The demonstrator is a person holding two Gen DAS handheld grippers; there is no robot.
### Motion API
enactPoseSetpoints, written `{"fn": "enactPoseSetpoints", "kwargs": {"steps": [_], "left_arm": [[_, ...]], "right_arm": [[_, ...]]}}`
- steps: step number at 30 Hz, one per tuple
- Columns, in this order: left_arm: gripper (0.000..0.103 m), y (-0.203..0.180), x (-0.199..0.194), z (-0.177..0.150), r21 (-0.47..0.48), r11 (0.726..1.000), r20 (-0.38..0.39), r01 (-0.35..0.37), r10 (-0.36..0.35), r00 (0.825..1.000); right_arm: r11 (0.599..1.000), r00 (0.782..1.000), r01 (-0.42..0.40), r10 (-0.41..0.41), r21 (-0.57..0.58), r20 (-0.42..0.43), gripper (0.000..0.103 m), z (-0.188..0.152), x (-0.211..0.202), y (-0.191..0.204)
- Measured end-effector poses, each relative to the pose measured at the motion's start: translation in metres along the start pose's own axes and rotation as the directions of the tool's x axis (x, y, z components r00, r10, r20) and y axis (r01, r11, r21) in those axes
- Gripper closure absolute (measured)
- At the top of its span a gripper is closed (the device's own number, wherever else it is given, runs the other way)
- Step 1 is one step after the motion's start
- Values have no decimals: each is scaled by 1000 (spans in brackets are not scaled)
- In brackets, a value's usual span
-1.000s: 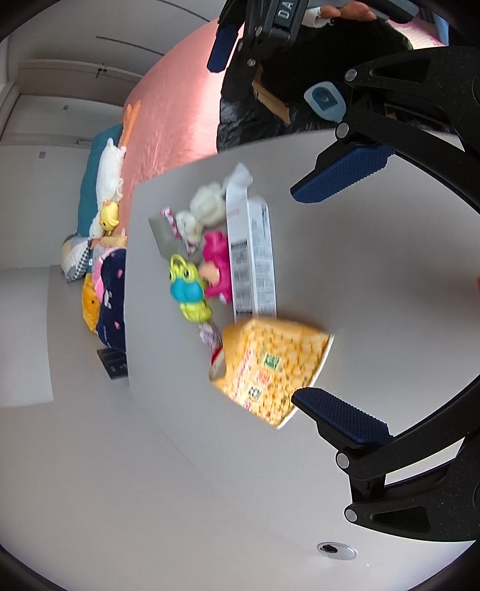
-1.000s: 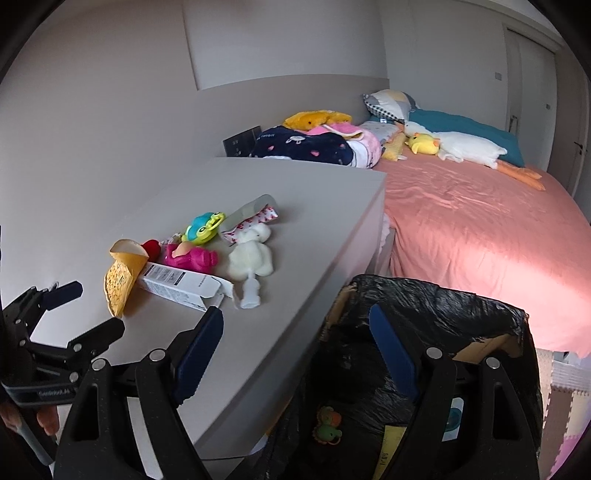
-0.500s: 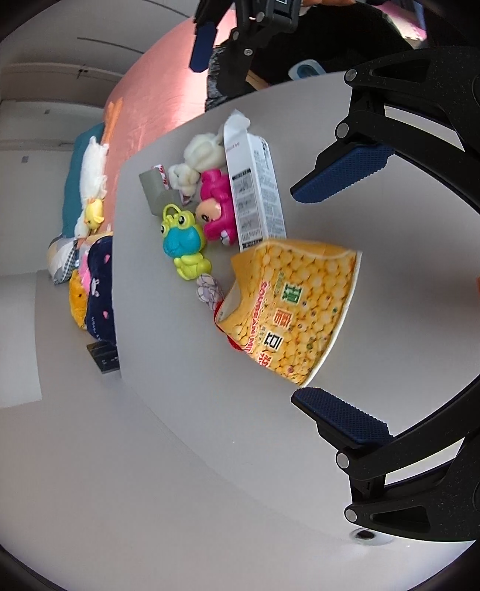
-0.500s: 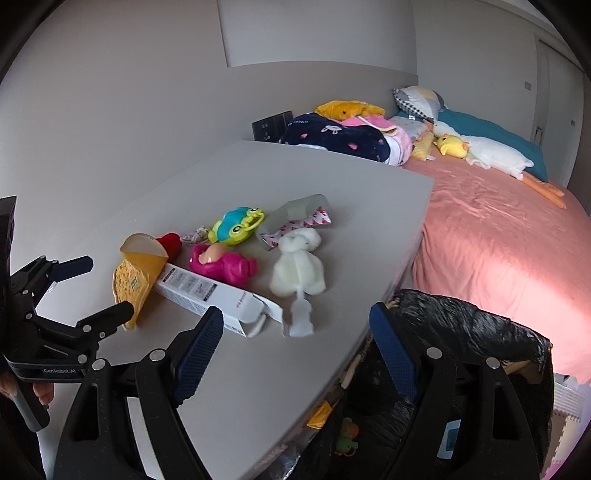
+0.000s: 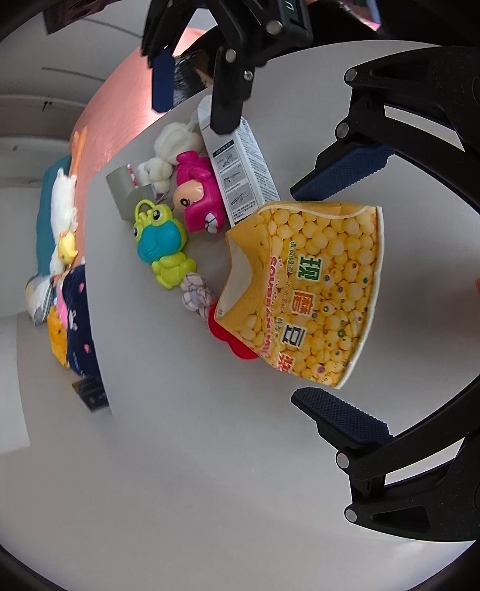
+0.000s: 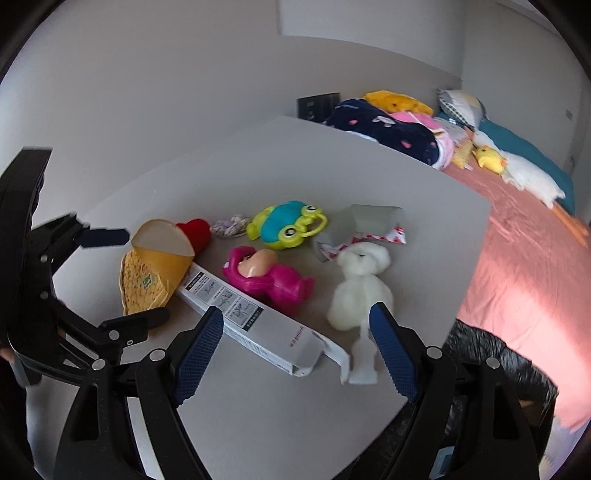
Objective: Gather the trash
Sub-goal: 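Grasp the yellow chips bag with the left tool, then grasp the long white box with the right tool while the left tool holds the chips bag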
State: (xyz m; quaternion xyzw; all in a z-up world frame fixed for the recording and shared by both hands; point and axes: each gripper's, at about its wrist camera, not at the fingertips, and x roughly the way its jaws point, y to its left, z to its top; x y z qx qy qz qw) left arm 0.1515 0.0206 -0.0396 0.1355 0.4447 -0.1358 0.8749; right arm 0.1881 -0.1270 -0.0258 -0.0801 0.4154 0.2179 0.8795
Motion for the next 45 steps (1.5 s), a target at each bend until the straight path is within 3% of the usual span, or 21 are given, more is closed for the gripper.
{"fn": "enactPoseSetpoints", "kwargs": {"steps": [5, 11, 14, 20, 26, 29, 31, 34, 38, 41, 45], "left_arm": [[6, 1, 12, 2, 32, 998, -34, 46, -45, 998], [8, 6, 13, 4, 22, 994, -13, 109, -108, 994], [21, 8, 12, 5, 11, 992, -6, 123, -123, 992], [31, 12, 3, 3, -11, 988, 26, 154, -153, 988], [49, 17, -9, -2, -33, 986, 46, 165, -163, 985], [60, 20, -14, -4, -39, 989, 49, 140, -138, 989], [75, 23, -19, -5, -57, 991, 64, 118, -114, 991], [88, 31, -26, -5, -88, 992, 89, 91, -83, 993], [94, 38, -35, -6, -130, 990, 113, 48, -33, 993], [94, 42, -44, -9, -163, 986, 139, 27, -4, 990], [96, 45, -59, -12, -200, 980, 173, -1, 36, 984]], "right_arm": [[999, 999, -20, 19, -35, -27, 21, 3, 9, 7], [995, 998, -40, 35, -91, -58, 21, 1, 20, 18], [994, 997, -48, 41, -100, -65, 21, 1, 23, 20], [992, 995, -64, 56, -106, -78, 21, 0, 26, 21], [987, 993, -77, 64, -139, -95, 21, -3, 28, 29], [983, 993, -77, 59, -169, -106, 21, -3, 31, 35], [978, 992, -72, 50, -194, -118, 23, -4, 34, 39], [970, 989, -84, 53, -230, -140, 36, -5, 40, 46], [959, 984, -127, 89, -255, -157, 50, -2, 41, 56], [953, 982, -144, 104, -267, -158, 73, -2, 40, 64], [953, 983, -147, 111, -263, -147, 75, -8, 34, 71]]}}
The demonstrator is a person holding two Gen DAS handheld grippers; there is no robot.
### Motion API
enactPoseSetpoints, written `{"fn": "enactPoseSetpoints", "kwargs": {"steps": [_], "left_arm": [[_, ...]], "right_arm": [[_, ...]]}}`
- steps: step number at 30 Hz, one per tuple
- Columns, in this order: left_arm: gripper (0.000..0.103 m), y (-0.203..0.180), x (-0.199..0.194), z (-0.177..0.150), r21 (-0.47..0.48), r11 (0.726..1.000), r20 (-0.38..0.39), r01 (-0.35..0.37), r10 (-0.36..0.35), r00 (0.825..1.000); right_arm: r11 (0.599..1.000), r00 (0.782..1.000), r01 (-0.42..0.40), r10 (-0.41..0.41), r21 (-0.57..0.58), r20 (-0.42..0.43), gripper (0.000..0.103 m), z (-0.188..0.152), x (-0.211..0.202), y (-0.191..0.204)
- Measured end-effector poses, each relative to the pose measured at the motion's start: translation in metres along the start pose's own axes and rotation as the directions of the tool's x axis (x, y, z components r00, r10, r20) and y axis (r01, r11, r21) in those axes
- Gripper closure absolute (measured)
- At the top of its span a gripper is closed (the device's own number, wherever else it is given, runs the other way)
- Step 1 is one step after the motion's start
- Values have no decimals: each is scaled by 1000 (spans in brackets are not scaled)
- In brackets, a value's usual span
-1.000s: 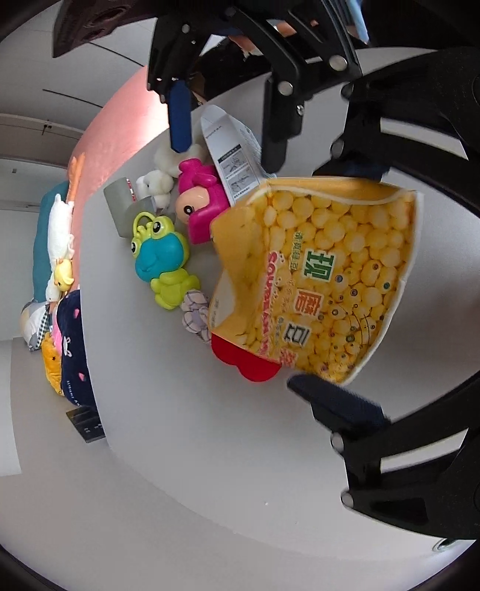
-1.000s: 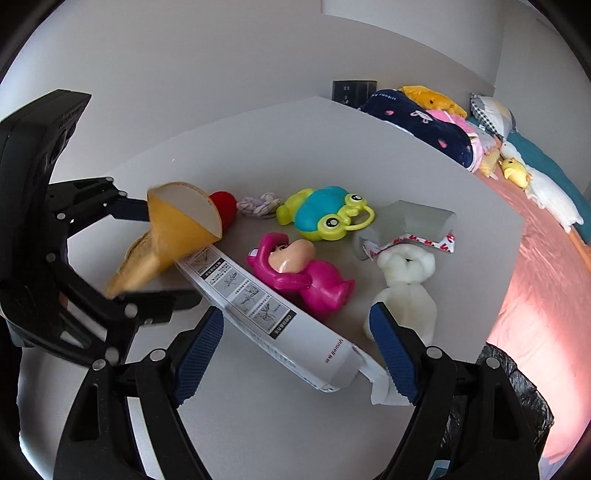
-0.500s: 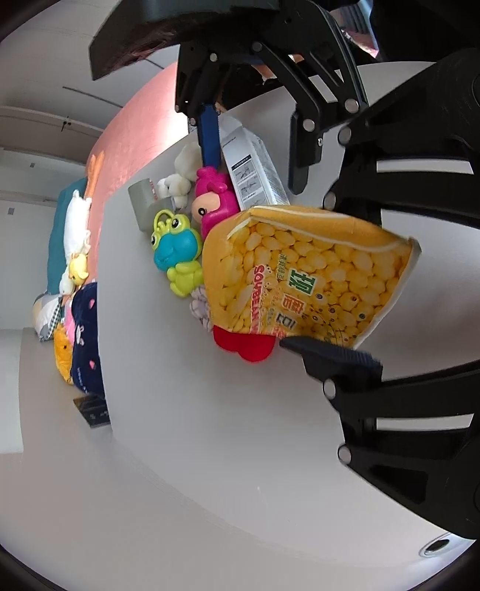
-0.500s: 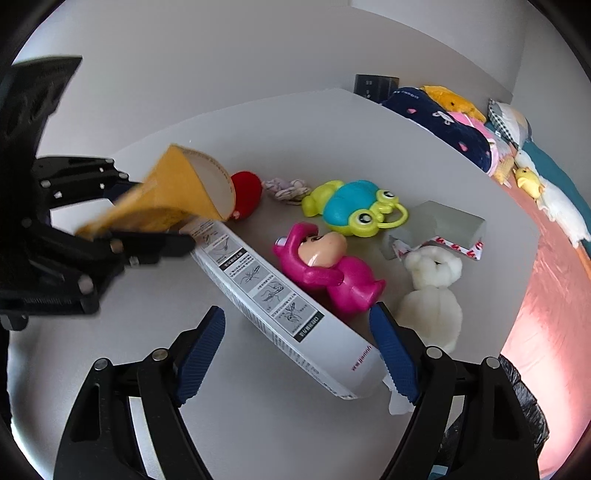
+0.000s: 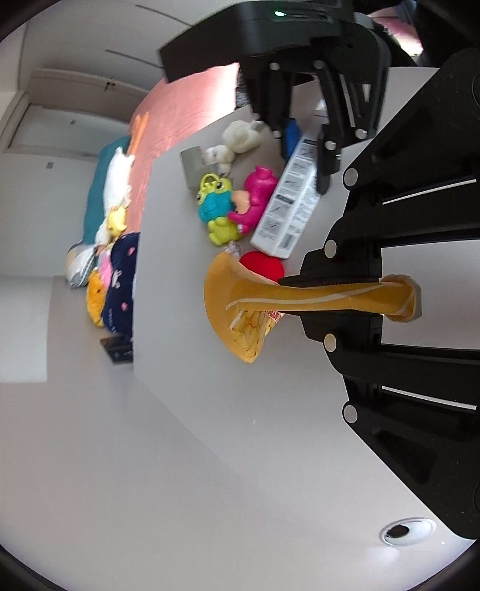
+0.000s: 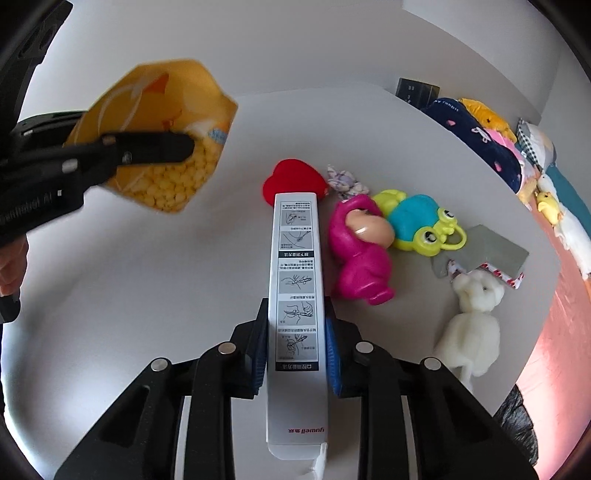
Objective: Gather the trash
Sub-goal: 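Grasp the long white box with the right tool while the left tool holds the chips bag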
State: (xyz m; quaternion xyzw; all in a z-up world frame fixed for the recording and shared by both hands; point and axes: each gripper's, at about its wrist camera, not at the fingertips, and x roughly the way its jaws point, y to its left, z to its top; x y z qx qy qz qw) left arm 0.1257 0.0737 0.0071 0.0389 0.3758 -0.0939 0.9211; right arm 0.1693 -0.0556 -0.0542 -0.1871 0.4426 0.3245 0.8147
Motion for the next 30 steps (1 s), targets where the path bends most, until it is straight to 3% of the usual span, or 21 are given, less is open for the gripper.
{"fn": "enactPoseSetpoints", "kwargs": {"steps": [5, 30], "left_arm": [[96, -3, -15, 0, -11, 999, 9, -31, 31, 999], [96, -80, -85, -23, 10, 999, 80, -32, 31, 996]], "right_arm": [[998, 999, -43, 42, 46, 34, 75, -4, -14, 1], [989, 985, -16, -10, 147, 173, 75, -56, -107, -15]]}}
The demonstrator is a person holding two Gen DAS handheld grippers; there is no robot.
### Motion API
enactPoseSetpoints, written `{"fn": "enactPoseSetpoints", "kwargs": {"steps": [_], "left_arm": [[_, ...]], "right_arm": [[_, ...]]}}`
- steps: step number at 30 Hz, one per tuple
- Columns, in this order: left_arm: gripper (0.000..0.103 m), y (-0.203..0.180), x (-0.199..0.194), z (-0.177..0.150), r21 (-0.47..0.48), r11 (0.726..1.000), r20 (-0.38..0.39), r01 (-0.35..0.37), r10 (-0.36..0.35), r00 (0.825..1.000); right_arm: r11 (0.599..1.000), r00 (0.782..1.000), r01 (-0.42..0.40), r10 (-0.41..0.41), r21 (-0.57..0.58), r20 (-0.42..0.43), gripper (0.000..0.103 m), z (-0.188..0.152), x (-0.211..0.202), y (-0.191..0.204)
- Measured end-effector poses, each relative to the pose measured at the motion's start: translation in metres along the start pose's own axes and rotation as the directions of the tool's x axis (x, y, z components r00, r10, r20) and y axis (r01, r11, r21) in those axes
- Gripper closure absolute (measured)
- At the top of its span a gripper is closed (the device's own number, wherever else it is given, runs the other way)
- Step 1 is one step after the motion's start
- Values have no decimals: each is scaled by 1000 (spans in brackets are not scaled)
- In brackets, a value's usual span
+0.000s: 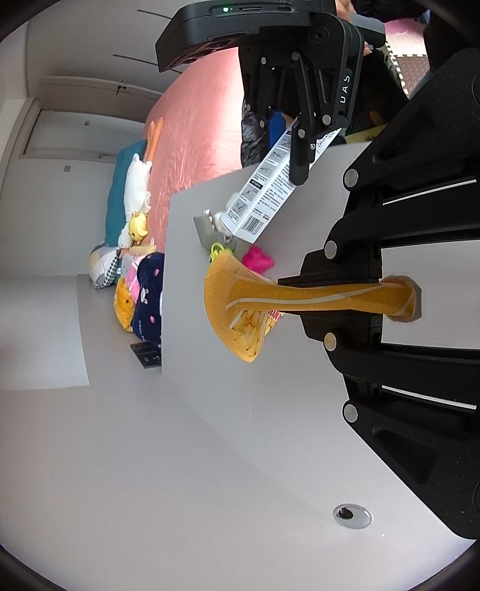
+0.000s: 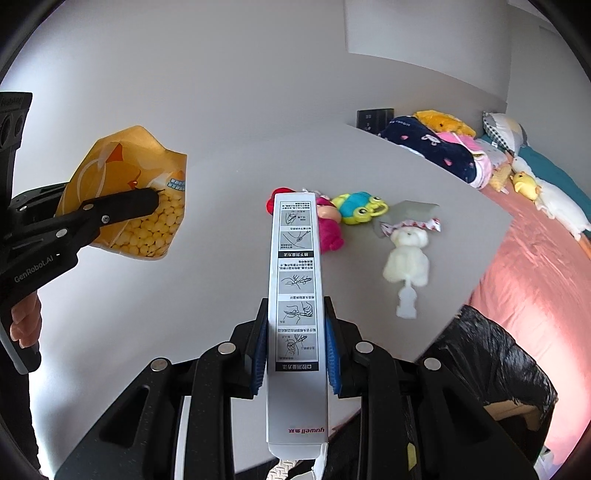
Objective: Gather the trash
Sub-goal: 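Grasp the long white box with the right tool while the left tool holds the chips bag, then carry the chips bag and white box over the trash bag and open both tools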
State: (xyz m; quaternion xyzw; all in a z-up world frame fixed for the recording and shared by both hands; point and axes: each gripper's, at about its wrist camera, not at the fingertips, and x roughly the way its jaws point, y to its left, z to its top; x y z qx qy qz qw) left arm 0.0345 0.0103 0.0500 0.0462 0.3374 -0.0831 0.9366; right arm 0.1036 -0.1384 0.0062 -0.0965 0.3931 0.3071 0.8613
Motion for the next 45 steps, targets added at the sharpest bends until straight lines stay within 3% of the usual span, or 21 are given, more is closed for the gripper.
{"fn": "enactPoseSetpoints", "kwargs": {"steps": [25, 36, 45], "left_arm": [[96, -115, 38, 16, 104, 979, -28, 173, -171, 985], [96, -164, 56, 25, 170, 950, -58, 260, -254, 965], [94, -207, 67, 25, 238, 907, -111, 347, -329, 938]], "right_arm": [[976, 992, 112, -122, 189, 43, 75, -60, -60, -90], [936, 975, 199, -219, 289, 37, 75, -86, -88, -139], [902, 961, 251, -276, 353, 23, 75, -104, -104, -167]]}}
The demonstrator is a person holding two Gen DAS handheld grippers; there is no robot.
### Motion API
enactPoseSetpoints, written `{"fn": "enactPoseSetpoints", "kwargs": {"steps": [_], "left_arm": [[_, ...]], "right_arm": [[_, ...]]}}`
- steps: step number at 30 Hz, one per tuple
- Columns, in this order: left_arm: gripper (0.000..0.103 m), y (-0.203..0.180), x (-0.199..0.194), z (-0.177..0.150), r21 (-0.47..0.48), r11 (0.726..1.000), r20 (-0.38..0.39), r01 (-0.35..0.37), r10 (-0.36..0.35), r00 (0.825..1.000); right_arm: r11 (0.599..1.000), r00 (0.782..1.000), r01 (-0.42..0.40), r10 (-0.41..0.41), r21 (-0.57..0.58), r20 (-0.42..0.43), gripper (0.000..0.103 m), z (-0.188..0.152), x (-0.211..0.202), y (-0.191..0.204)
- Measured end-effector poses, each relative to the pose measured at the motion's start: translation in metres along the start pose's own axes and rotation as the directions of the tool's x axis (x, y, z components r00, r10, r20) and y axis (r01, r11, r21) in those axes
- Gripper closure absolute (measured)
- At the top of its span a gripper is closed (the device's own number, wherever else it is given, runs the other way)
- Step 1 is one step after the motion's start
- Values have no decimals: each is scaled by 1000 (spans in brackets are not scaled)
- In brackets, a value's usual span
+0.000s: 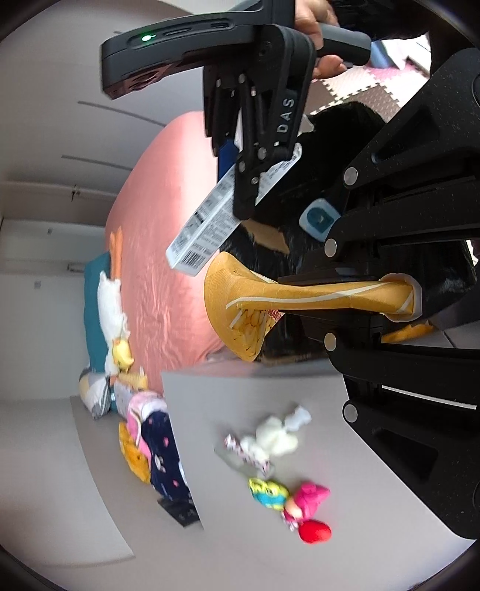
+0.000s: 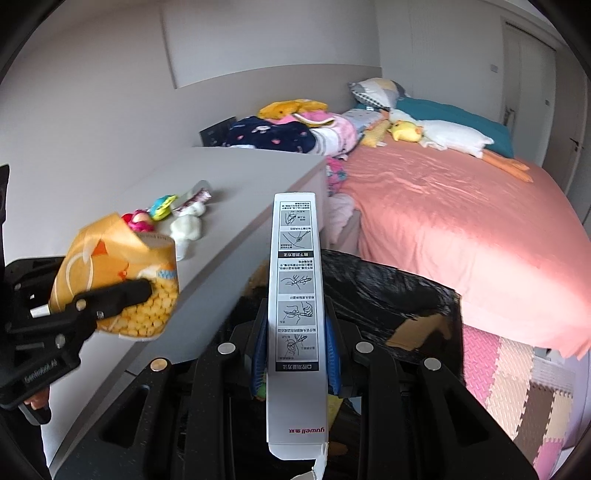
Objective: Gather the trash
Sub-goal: 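Carry the chips bag and white box over the trash bag and open both tools, then move both open tools from the trash bag back to the desk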
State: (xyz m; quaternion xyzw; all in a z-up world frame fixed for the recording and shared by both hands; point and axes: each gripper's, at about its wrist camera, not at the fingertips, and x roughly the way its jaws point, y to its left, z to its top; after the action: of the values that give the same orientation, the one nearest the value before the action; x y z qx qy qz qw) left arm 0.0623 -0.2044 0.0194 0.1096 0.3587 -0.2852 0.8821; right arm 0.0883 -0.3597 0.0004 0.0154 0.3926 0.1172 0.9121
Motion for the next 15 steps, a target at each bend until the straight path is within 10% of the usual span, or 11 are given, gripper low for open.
{"fn": "enactPoseSetpoints", "kwargs": {"steps": [5, 7, 15], "left_arm": [[87, -21, 13, 0, 60, 994, -45, 86, -83, 995], [9, -29, 18, -1, 95, 992, -65, 80, -74, 995], [6, -46, 18, -7, 200, 978, -45, 61, -53, 998]], "right_arm": [[996, 999, 44, -45, 74, 15, 65, -1, -8, -23], [989, 994, 95, -99, 115, 38, 27, -2, -14, -33], [963, 976, 185, -203, 196, 77, 21, 0, -26, -58]]}}
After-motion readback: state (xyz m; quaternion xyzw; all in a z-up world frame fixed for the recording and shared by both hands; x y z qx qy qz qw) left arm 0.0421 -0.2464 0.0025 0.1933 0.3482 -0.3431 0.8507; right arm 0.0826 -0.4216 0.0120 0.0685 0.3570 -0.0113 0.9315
